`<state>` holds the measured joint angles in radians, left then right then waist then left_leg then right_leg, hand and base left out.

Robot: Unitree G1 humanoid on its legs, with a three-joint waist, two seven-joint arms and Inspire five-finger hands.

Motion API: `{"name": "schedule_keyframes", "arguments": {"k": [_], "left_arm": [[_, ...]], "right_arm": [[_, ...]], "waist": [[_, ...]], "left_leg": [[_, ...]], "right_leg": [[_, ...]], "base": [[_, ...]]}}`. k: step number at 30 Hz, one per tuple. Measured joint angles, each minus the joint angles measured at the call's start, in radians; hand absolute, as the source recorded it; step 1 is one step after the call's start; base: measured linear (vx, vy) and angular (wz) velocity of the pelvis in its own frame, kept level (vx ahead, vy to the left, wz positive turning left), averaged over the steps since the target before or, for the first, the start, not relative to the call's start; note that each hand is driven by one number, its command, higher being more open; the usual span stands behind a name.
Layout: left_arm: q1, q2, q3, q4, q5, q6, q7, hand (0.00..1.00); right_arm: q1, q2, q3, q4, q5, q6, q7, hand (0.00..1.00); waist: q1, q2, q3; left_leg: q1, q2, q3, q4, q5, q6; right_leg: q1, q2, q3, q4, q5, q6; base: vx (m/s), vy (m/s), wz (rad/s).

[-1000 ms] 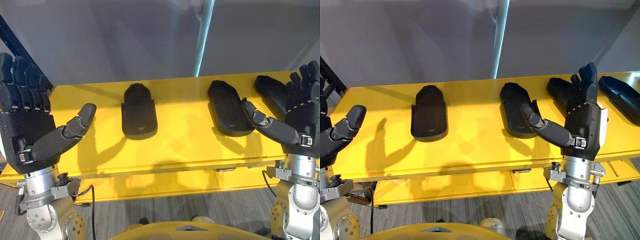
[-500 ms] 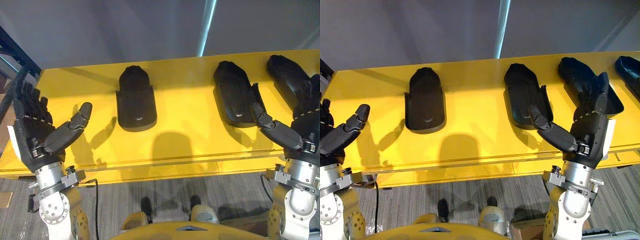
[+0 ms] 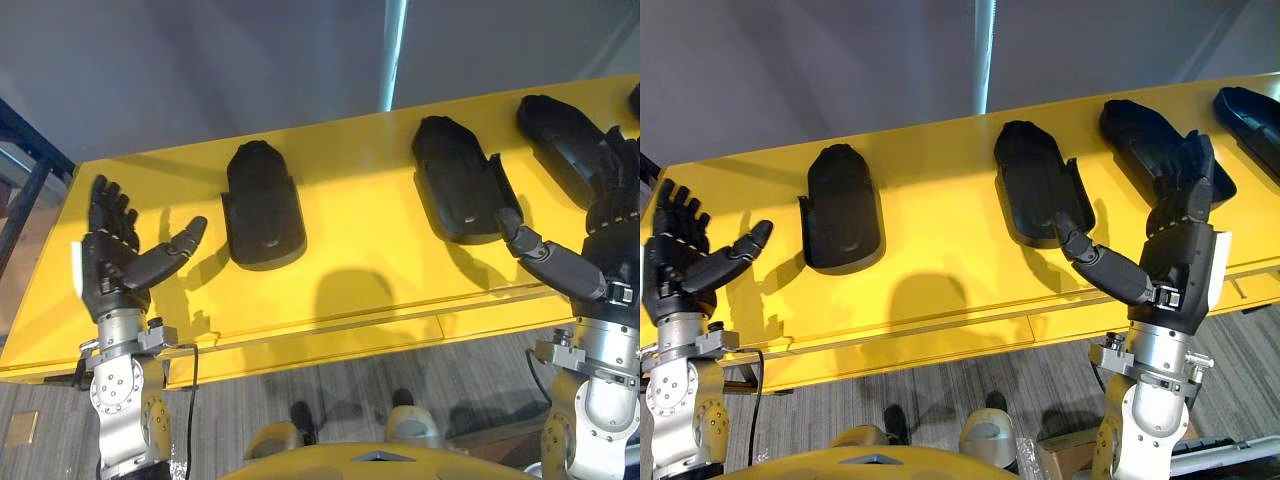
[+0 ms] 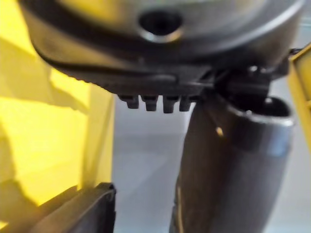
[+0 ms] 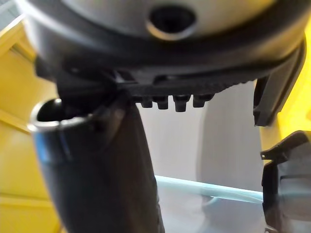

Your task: Walk over and take three plastic housings, then place them on the shelf

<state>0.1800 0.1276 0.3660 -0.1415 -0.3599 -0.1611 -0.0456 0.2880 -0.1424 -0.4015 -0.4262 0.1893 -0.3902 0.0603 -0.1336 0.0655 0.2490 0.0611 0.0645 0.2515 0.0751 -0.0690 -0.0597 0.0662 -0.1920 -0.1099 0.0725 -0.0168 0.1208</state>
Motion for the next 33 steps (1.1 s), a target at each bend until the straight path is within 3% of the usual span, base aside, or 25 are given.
{"name": "schedule_keyframes", "arguments": {"k": [3,5,8,13,17,23,27,33], "left_arm": [[-0.032,0.007,-0.028,0.087,-0.033,0.058,-0.011,1.00],[-0.052,0.007,-0.054,0.138,-0.033,0.060,-0.003,1.00],[-0.107,0.024,-0.058,0.182,-0.068,0.048,0.038,1.00],[-0.229,0.041,-0.059,0.235,-0.080,-0.007,0.104,1.00],[-0.290,0.072,-0.083,0.264,-0.112,-0.046,0.137,1.00],[-0.314,0.102,-0.095,0.264,-0.160,-0.071,0.150,1.00],[-0.388,0.135,-0.118,0.303,-0.255,-0.077,0.140,1.00],[-0.440,0.178,-0.134,0.355,-0.316,-0.075,0.077,1.00]], "right_arm": [[-0.029,-0.023,-0.004,0.002,-0.013,0.000,0.001,1.00],[-0.037,-0.025,-0.008,0.004,-0.018,0.000,0.002,1.00],[-0.060,-0.062,-0.010,0.027,-0.019,0.000,0.009,1.00],[-0.127,-0.117,-0.006,0.031,-0.019,-0.002,0.012,1.00],[-0.150,-0.133,0.018,0.030,-0.024,-0.002,-0.003,1.00],[-0.148,-0.134,0.054,0.011,-0.025,-0.002,-0.006,1.00],[-0.155,-0.155,0.063,-0.034,-0.025,-0.002,-0.020,1.00],[-0.153,-0.178,0.070,-0.091,-0.006,-0.002,-0.001,1.00]], "waist": [[-0.011,0.005,0.004],[-0.011,0.006,0.005],[-0.011,0.007,0.019],[-0.029,0.019,0.117],[-0.033,0.020,0.163],[-0.033,0.016,0.176],[-0.032,0.012,0.180],[-0.040,0.007,0.183]], "left_leg": [[-0.002,0.004,0.013,0.009,0.000,-0.001],[-0.003,0.007,0.020,0.015,0.000,0.000],[-0.020,0.017,0.025,0.054,-0.010,0.000],[-0.104,0.036,0.026,0.198,-0.065,0.007],[-0.152,0.045,0.035,0.275,-0.092,0.009],[-0.189,0.052,0.062,0.298,-0.104,0.005],[-0.220,0.069,0.102,0.330,-0.109,0.003],[-0.222,0.074,0.138,0.363,-0.134,0.005]], "right_leg": [[-0.016,0.002,0.014,0.016,-0.005,-0.002],[-0.021,0.005,0.022,0.020,-0.006,-0.003],[-0.040,0.010,0.035,0.050,-0.016,-0.007],[-0.126,0.006,0.064,0.182,-0.065,-0.001],[-0.193,0.002,0.090,0.274,-0.093,0.001],[-0.261,-0.002,0.114,0.337,-0.116,0.001],[-0.301,-0.014,0.119,0.378,-0.125,0.003],[-0.315,-0.018,0.148,0.396,-0.131,0.014]], "base": [[-0.01,0.006,-0.12],[0.00,-0.001,-0.11],[-0.03,-0.013,-0.08],[-0.10,-0.021,-0.04],[-0.11,0.004,-0.08],[-0.05,-0.009,-0.07],[0.00,-0.001,0.02],[0.00,0.035,-0.11]]}}
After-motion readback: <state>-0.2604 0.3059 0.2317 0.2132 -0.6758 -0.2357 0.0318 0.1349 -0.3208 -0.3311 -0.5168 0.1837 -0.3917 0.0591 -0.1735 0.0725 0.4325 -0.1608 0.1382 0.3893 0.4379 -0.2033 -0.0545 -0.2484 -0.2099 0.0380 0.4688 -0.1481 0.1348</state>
